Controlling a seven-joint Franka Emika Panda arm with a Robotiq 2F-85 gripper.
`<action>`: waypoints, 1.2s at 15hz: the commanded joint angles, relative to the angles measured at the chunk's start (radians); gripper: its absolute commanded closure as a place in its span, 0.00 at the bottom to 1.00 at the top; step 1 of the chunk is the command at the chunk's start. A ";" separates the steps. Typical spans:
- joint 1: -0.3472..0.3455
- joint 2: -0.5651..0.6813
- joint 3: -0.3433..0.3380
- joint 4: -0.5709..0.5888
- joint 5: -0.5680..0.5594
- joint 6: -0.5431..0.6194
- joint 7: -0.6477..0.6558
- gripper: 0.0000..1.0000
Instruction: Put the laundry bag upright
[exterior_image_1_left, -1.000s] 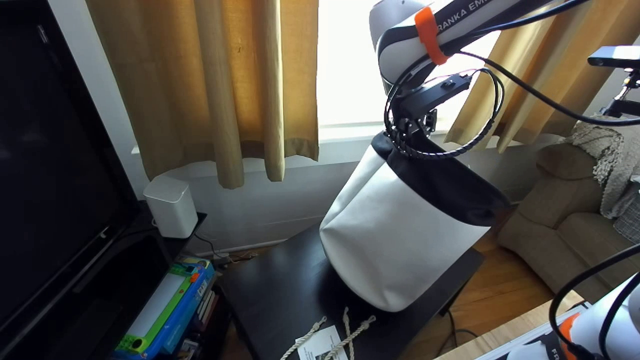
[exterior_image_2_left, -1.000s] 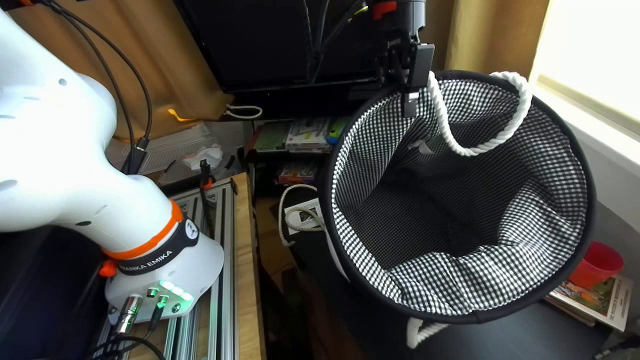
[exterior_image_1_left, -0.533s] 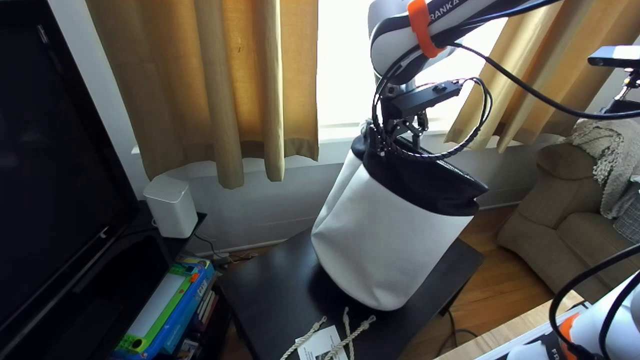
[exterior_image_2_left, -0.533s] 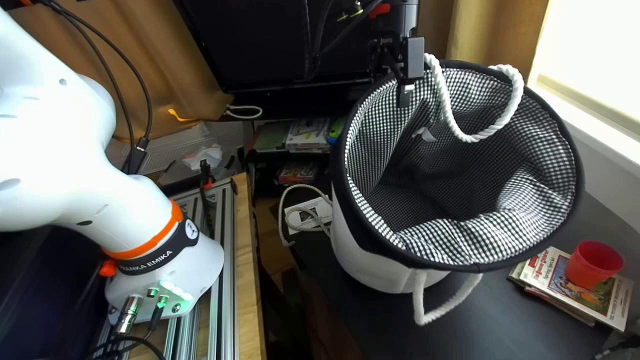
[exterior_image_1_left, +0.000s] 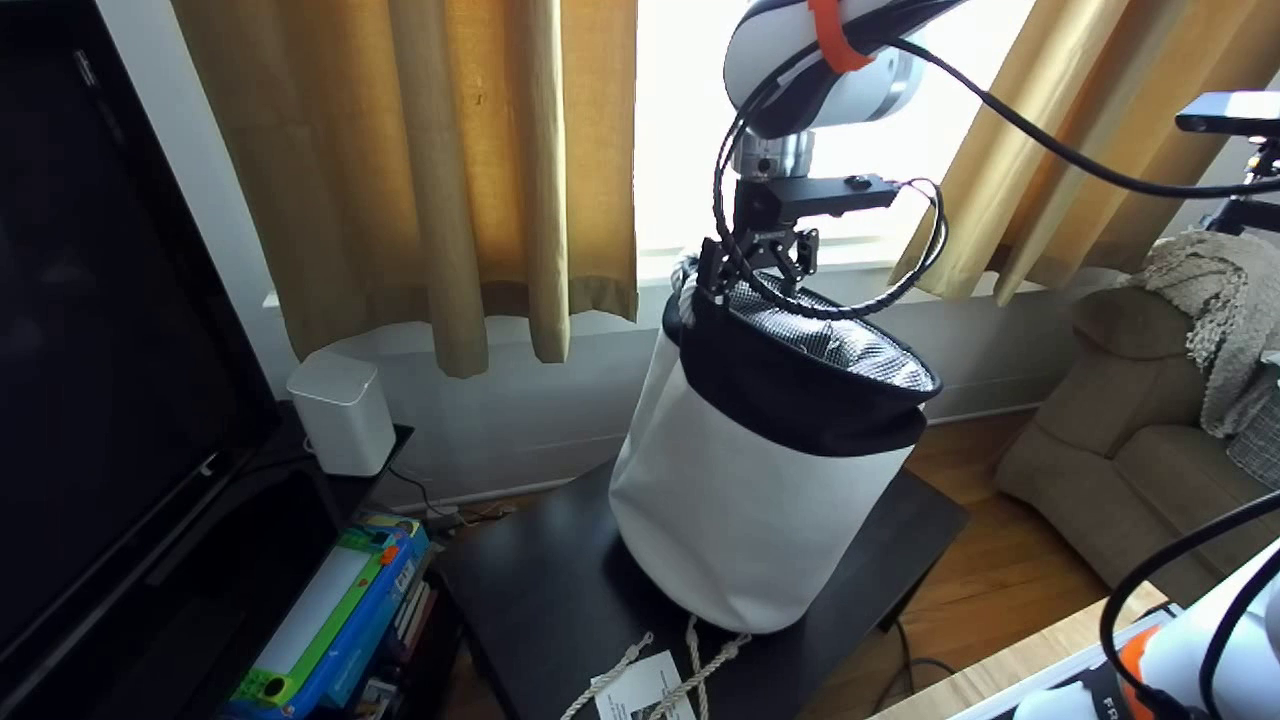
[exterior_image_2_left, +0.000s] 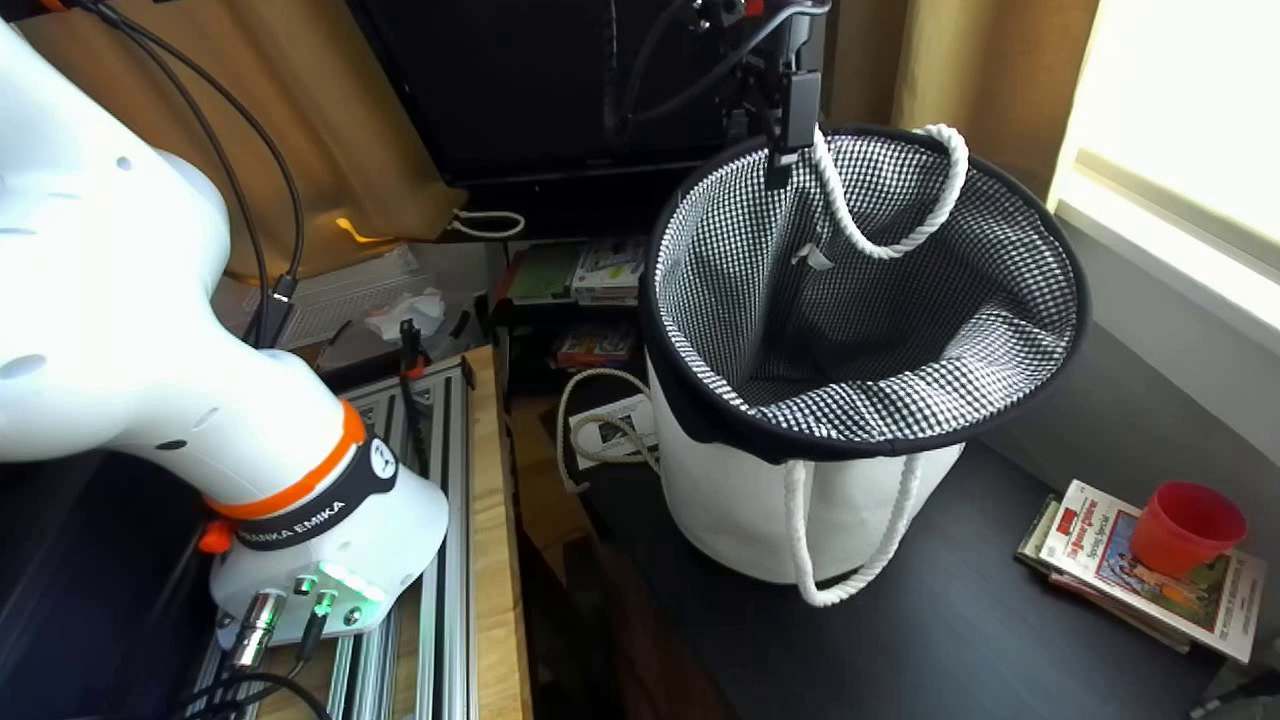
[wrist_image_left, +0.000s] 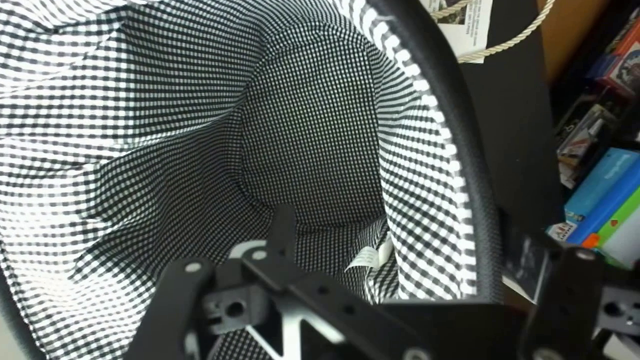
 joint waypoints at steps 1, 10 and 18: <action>-0.007 -0.098 -0.013 -0.036 0.020 0.021 -0.056 0.00; -0.054 -0.338 -0.089 0.056 0.079 -0.149 -0.091 0.00; -0.080 -0.374 -0.108 0.100 0.062 -0.183 -0.091 0.00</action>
